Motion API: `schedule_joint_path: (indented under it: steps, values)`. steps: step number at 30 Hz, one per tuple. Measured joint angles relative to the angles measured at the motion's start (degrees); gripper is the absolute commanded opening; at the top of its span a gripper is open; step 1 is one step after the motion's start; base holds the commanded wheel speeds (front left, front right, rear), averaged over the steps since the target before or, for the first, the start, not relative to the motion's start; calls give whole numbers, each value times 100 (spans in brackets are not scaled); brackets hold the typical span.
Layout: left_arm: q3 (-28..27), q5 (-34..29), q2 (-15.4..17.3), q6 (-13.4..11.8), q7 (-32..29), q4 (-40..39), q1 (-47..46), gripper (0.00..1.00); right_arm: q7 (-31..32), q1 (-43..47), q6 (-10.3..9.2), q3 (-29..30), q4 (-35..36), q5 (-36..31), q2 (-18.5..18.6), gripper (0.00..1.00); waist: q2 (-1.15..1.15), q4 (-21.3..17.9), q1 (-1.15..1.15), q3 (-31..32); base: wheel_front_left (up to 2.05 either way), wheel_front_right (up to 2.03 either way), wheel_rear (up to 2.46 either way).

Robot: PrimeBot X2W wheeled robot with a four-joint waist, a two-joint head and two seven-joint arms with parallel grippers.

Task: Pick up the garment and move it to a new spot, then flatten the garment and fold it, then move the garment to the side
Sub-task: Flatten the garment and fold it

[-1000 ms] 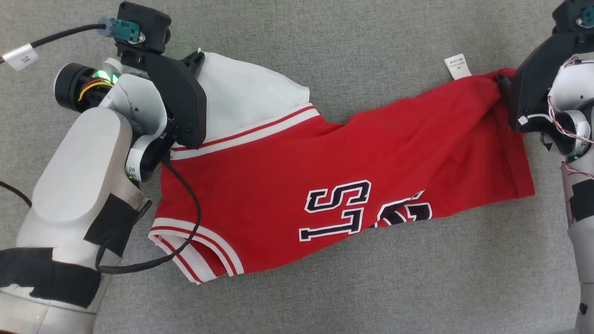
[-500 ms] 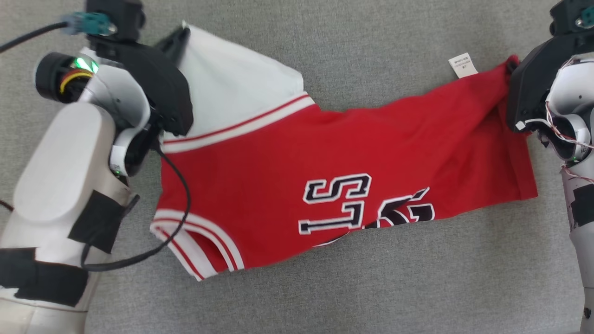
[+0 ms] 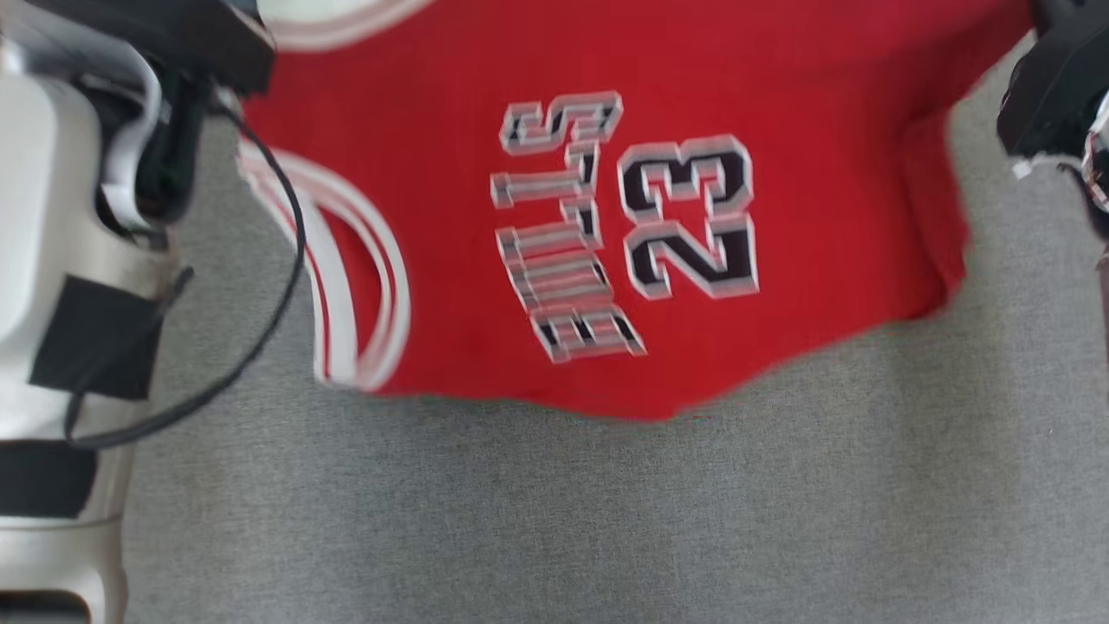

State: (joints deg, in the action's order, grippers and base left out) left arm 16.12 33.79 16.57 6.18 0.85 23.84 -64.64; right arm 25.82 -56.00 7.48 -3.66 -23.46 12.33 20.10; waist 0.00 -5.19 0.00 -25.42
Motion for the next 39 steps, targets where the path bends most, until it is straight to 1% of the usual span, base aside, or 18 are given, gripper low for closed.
schedule_joint_path:
  steps: [8, 11, 15, 20, 25, 28, 31, 35, 39]
  values:
    - [-319, 131, -35, -7, 531, -249, -645, 0, -967, -471, 0, -96, 43, 13, 102, 0, 0, 39, 0, 322, 0, 0, 0]
    - [-410, 137, -21, -14, 675, -277, -863, 0, -1292, -696, 0, -160, 64, 132, 102, 0, 0, 12, 0, 387, 0, 0, 0]
    - [-483, 135, 8, -14, 824, -290, -1232, 0, -1591, -968, 0, -260, 56, 222, 189, 0, 0, -27, 0, 461, 0, 0, 0]
    - [-577, 191, 24, -12, 921, -270, -1619, 0, -2007, -1216, 0, -203, 54, 221, 279, 0, 0, -83, 0, 564, 0, 0, 0]
    - [-582, 258, 31, -15, 779, -219, -1788, 0, -1981, -1302, 0, -160, -42, 290, 291, 0, 0, -150, -1, 562, 0, 0, 0]
    - [-560, 308, 53, -41, 624, -232, -1855, 0, -1851, -1368, 0, -201, -54, 413, 282, 0, 0, -179, 0, 443, 0, 0, 0]
    - [-443, 296, 137, -38, 417, -310, -1940, 0, -1723, -1482, 0, -257, -51, 603, 198, 0, 0, -213, 0, 250, 0, 0, 0]
    - [-244, -3, 416, -29, 187, -435, -2215, 0, -1599, -1730, 0, -379, -67, 784, 92, 0, 0, -279, 0, -96, 0, 0, 0]
    - [125, -271, 803, 46, -127, -549, -2437, 0, -1903, -2035, 0, -319, -153, 786, -174, 0, 0, -374, 1, -495, 0, 0, 0]
